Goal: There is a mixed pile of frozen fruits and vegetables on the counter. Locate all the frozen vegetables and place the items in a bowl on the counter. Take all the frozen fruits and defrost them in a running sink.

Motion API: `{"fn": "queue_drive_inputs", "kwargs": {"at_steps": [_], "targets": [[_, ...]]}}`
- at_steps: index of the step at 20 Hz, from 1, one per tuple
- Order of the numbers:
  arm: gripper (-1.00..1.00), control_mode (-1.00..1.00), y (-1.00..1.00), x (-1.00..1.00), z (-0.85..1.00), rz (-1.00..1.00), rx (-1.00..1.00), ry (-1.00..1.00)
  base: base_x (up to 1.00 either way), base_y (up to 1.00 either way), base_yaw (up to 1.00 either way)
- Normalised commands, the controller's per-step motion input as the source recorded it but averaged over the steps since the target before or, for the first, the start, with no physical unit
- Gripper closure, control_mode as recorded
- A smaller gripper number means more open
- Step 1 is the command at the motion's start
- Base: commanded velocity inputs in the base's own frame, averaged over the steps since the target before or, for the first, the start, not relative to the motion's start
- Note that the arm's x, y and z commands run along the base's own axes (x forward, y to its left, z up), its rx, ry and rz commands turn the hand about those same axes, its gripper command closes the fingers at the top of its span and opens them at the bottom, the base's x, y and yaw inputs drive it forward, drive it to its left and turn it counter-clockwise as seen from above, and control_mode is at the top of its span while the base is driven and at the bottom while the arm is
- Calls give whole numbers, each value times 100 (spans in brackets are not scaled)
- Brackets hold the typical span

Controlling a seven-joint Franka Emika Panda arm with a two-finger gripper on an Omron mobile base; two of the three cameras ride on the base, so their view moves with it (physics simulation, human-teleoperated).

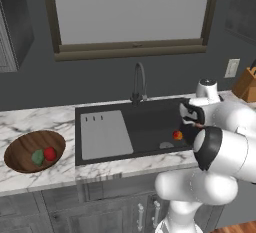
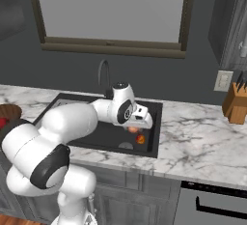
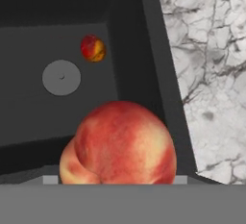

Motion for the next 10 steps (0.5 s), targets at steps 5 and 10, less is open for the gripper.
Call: {"fn": "queue_drive_inputs", "kwargs": {"at_steps": [5, 10], "targets": [[100, -100, 39, 15, -10, 9, 0, 1, 0, 0, 0], [100, -100, 44, 29, -22, 7, 0, 2, 0, 0, 0]]}}
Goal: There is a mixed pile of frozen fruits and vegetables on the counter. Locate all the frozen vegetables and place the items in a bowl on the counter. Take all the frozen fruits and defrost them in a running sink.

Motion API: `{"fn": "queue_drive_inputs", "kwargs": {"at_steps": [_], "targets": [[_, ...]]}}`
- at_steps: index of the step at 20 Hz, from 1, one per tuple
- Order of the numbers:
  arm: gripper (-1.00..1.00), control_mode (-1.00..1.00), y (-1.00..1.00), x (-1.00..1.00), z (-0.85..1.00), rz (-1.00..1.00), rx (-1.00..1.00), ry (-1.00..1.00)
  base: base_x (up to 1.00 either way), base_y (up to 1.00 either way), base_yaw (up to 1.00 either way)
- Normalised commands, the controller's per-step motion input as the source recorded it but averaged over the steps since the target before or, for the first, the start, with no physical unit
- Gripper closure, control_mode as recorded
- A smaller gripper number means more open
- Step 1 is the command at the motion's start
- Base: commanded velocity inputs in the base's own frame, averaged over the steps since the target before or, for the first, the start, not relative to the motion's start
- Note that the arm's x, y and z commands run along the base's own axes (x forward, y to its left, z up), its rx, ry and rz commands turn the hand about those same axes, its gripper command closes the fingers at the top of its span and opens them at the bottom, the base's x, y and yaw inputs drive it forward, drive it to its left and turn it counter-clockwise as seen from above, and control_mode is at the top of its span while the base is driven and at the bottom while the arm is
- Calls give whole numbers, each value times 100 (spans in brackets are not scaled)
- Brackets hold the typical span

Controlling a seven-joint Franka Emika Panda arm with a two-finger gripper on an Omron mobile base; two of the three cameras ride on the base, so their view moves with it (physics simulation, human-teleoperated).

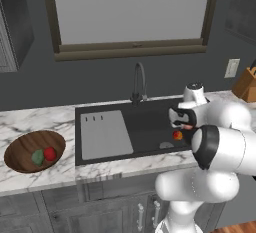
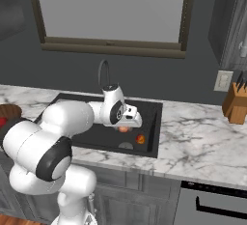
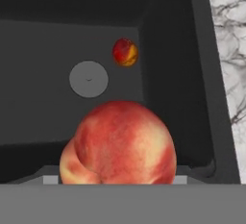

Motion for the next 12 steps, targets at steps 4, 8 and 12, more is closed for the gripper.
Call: {"fn": "queue_drive_inputs", "kwargs": {"at_steps": [4, 8, 12], "targets": [[100, -100, 44, 30, -23, 5, 0, 4, 0, 0, 0], [100, -100, 24, 27, -31, 3, 1, 5, 0, 0, 0], [100, -100, -3, 26, -20, 0, 0, 2, 0, 0, 0]]}}
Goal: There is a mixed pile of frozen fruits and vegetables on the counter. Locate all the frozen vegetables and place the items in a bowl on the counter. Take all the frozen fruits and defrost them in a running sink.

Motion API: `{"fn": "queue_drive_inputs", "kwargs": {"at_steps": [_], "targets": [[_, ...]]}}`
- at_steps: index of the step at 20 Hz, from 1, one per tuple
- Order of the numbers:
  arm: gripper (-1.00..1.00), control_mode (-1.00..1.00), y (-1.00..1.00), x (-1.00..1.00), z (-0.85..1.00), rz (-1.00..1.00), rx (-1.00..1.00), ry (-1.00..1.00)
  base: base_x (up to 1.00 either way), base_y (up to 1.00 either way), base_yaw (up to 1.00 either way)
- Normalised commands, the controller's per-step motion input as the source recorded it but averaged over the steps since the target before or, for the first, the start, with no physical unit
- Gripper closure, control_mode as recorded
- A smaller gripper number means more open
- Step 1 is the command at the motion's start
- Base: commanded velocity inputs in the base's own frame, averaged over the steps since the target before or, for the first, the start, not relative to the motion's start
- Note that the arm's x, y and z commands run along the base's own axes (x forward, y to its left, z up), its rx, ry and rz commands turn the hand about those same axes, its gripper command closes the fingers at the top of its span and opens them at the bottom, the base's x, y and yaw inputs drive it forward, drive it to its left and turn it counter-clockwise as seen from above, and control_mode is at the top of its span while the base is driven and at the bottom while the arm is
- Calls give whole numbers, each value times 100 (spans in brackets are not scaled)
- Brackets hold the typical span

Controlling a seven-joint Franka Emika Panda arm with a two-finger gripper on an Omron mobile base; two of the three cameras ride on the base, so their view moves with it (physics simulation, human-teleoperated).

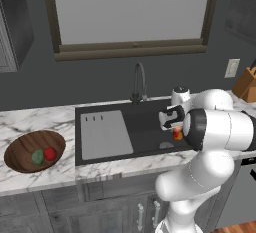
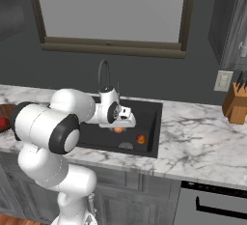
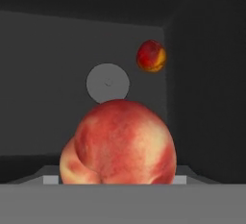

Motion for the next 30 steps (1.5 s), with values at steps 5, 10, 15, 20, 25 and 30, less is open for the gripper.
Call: {"fn": "queue_drive_inputs", "kwargs": {"at_steps": [5, 10, 15, 20, 25, 30], "targets": [[100, -100, -1, 41, -37, -1, 5, 6, 0, 0, 0], [100, -100, -1, 42, -46, 0, 9, 4, 0, 0, 0], [100, -100, -8, 35, -37, 0, 8, 7, 0, 0, 0], [100, -100, -9, 39, -37, 0, 4, 4, 0, 0, 0], [100, -100, -3, 45, -30, 2, 0, 3, 0, 0, 0], [100, -100, 0, 43, -29, 3, 0, 4, 0, 0, 0]]}}
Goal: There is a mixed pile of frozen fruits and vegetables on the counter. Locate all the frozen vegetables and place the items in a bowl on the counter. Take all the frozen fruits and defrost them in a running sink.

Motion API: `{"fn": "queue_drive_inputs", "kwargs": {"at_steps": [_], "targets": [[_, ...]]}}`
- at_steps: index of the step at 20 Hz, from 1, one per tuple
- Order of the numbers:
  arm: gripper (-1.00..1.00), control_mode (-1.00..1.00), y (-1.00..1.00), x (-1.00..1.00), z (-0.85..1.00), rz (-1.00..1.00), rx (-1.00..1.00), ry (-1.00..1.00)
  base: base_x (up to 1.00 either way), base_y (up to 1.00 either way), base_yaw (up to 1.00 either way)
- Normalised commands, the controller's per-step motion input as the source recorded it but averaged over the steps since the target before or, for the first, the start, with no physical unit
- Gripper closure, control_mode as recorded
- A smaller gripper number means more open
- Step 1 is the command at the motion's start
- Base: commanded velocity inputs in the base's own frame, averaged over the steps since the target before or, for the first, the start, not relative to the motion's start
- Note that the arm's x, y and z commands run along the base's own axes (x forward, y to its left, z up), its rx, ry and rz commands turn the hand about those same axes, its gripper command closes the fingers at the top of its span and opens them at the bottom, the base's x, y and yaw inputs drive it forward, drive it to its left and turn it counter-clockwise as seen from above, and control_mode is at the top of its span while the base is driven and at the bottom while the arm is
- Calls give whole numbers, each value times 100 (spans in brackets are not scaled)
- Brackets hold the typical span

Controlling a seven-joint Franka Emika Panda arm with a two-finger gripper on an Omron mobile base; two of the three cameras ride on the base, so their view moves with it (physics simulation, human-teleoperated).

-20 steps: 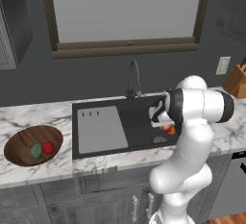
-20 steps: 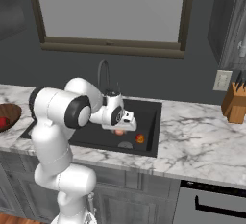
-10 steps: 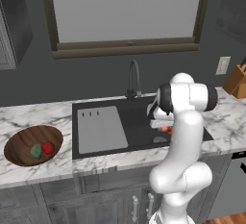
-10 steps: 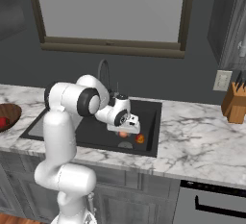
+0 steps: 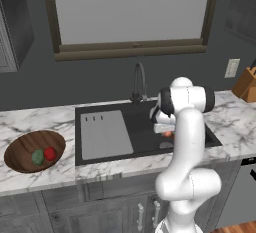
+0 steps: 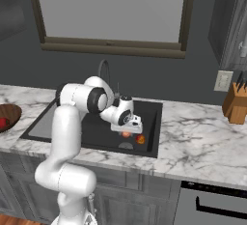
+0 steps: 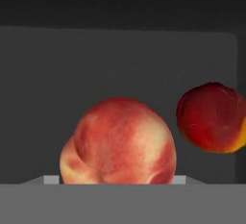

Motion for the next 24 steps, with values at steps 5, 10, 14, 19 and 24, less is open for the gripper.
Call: {"fn": "queue_drive_inputs", "kwargs": {"at_steps": [5, 10, 14, 19, 24], "targets": [[100, -100, -2, 42, -30, 0, 0, 5, 0, 0, 0], [100, -100, -1, 29, -34, 0, -2, 9, 0, 0, 0], [100, -100, 0, 11, -38, 0, -2, 12, 0, 0, 0], [100, -100, 2, 5, -28, 0, 0, 5, 0, 0, 0], [100, -100, 0, 2, -29, 0, 3, 2, 0, 0, 0]]}}
